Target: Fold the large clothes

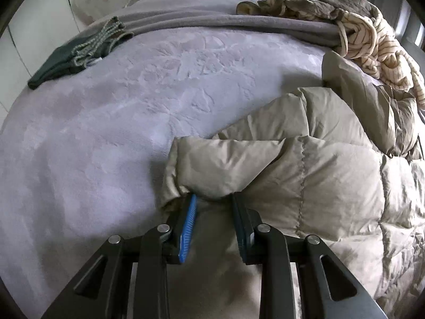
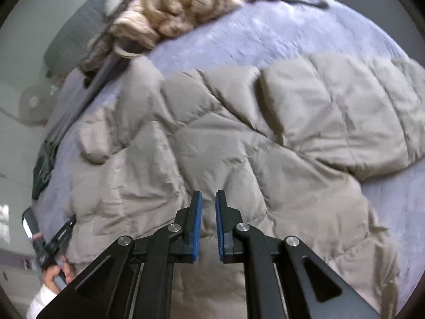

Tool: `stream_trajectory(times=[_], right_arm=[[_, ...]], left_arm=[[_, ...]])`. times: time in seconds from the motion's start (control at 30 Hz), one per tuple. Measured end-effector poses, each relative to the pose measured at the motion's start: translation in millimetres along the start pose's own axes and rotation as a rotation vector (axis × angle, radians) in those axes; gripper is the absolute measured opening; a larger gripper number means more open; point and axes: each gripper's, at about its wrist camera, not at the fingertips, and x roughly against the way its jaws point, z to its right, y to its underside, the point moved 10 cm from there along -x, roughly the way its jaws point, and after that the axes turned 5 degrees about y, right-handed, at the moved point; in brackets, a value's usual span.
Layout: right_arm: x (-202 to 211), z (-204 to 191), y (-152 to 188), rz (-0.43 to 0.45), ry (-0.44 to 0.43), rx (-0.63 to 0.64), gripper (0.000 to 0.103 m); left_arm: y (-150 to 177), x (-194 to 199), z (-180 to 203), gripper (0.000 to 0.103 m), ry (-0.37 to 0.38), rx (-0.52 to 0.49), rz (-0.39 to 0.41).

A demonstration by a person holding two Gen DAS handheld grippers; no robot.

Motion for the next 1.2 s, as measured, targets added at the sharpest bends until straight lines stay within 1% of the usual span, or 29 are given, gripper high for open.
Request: stream_trajectory(times=[0.1,0.2,0.27,0.33,0.37,0.4,0.43,0.47,0.5,0.53,0.57,0.6,0.67,0.73,0.8,0.83,0.9,0.93,0.97,1.03,1.07,1.13,1.2], right_arm=[[6,-13,2,-0.004,-0.055,0.06,0.01],[4,-24,6,-0.018,-0.076,0.091,0.01],[1,-25,9,-0.042,-0.102,0.072,0.01],[6,-16,18,-0.064,-0.12,0.044,0.014],[6,-12,19,-0.072,-0.122,0.032,0.014],[8,-6,21,-0.076,-0.123,0.023,0.014],[12,0,23,-0.079,-0.121,0.017,0.014],[15,8,24,-0.08,-0.119,0.005,0.014],[20,16,27,-0.081,-0.118,-0.004,0.015],[24,25,28,-0.081,-0.114,-0.017,0.016],[27,35,29,-0.079,-0.107,-0.029,0.017],[30,44,29,-0.076,-0.1,-0.039,0.018],[37,66,30,-0.069,-0.082,-0.067,0.025],[42,86,29,-0.066,-0.072,-0.1,0.028],[49,111,28,-0.058,-0.061,-0.138,0.03],[52,122,27,-0.051,-0.056,-0.154,0.033],[61,151,23,-0.023,-0.041,-0.205,0.05],[64,164,20,-0.007,-0.036,-0.234,0.063],[69,179,17,0.012,-0.035,-0.27,0.072],[77,208,11,0.051,-0.036,-0.345,0.078],[81,225,8,0.069,-0.032,-0.383,0.083],[86,248,3,0.094,-0.03,-0.431,0.084],[89,270,-3,0.126,-0.035,-0.467,0.089]], left_arm=[[-1,19,3,0.03,-0.017,-0.01,0.008],[5,44,11,0.03,-0.012,-0.016,0.01],[12,56,20,0.03,-0.003,-0.027,0.011],[21,68,33,0.03,0.009,-0.047,0.009],[26,72,41,0.03,0.019,-0.054,0.003],[31,74,49,0.036,0.03,-0.057,-0.006],[36,77,55,0.068,0.035,-0.059,-0.012],[39,80,62,0.099,0.032,-0.059,-0.004],[41,87,71,0.102,0.026,-0.062,0.032],[44,93,81,0.102,0.03,-0.073,0.048],[48,95,92,0.102,0.041,-0.089,0.045],[51,95,102,0.102,0.05,-0.099,0.03],[57,94,121,0.102,0.075,-0.107,0.005],[62,93,143,0.102,0.104,-0.125,-0.02],[68,92,163,0.102,0.11,-0.146,-0.037],[70,93,173,0.102,0.107,-0.153,-0.043],[74,93,193,0.102,0.12,-0.158,-0.052],[77,93,202,0.102,0.126,-0.161,-0.06],[79,92,211,0.102,0.129,-0.168,-0.068],[85,91,228,0.102,0.138,-0.187,-0.088],[88,90,236,0.102,0.145,-0.188,-0.099],[93,88,248,0.102,0.16,-0.187,-0.113],[97,85,259,0.102,0.167,-0.186,-0.129]])
